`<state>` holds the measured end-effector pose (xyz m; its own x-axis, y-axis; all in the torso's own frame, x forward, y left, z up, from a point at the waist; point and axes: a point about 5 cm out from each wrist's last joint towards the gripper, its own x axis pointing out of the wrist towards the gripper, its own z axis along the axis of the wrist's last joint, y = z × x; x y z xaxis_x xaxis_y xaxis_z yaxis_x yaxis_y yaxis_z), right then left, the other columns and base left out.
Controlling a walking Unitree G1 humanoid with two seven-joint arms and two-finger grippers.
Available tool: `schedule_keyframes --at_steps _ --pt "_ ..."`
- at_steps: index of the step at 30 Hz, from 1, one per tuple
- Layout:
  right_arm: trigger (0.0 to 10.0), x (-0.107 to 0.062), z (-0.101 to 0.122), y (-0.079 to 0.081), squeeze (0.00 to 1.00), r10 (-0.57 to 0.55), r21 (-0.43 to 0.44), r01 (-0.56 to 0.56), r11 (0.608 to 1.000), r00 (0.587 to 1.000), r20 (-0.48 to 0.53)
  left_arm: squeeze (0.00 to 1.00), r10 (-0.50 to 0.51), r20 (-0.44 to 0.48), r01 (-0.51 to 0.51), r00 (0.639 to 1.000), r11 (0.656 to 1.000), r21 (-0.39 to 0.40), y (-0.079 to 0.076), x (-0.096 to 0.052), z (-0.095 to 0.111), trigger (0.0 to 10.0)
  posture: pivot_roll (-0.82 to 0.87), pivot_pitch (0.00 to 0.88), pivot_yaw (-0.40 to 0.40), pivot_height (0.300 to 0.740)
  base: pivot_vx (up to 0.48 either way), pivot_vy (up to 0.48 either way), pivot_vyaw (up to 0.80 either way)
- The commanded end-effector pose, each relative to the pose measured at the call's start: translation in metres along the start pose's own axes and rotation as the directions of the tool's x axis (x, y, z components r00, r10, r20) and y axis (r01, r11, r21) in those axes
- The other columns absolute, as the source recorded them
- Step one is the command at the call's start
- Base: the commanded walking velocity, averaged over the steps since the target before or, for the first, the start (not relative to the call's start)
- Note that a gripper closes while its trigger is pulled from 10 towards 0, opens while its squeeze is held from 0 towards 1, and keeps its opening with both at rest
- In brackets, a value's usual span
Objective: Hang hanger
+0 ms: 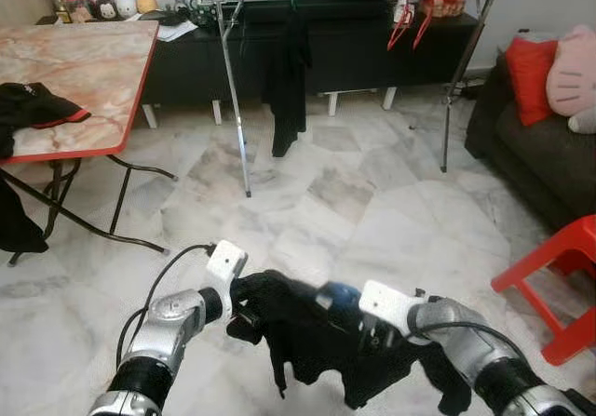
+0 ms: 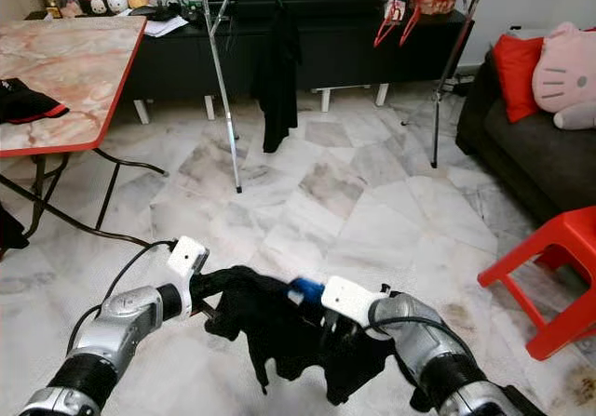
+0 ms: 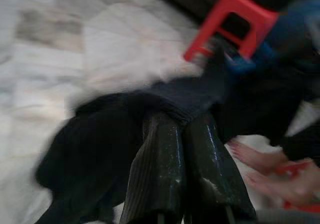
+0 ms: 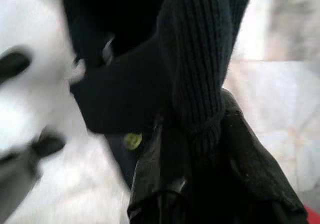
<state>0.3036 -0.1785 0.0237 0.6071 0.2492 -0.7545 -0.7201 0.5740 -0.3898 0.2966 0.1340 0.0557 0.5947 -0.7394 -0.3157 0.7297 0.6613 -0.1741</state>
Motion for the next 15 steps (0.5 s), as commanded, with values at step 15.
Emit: schedule_keyframes --at_steps 15 --pt "0.0 0.008 0.036 -0.010 0.00 -0.124 0.242 0.068 0.968 0.966 0.225 0.00 -0.146 0.081 0.140 0.986 0.987 0.085 -0.029 0.001 0.034 10.0 -0.04 0.000 -0.038 0.740 0.000 0.000 0.00"
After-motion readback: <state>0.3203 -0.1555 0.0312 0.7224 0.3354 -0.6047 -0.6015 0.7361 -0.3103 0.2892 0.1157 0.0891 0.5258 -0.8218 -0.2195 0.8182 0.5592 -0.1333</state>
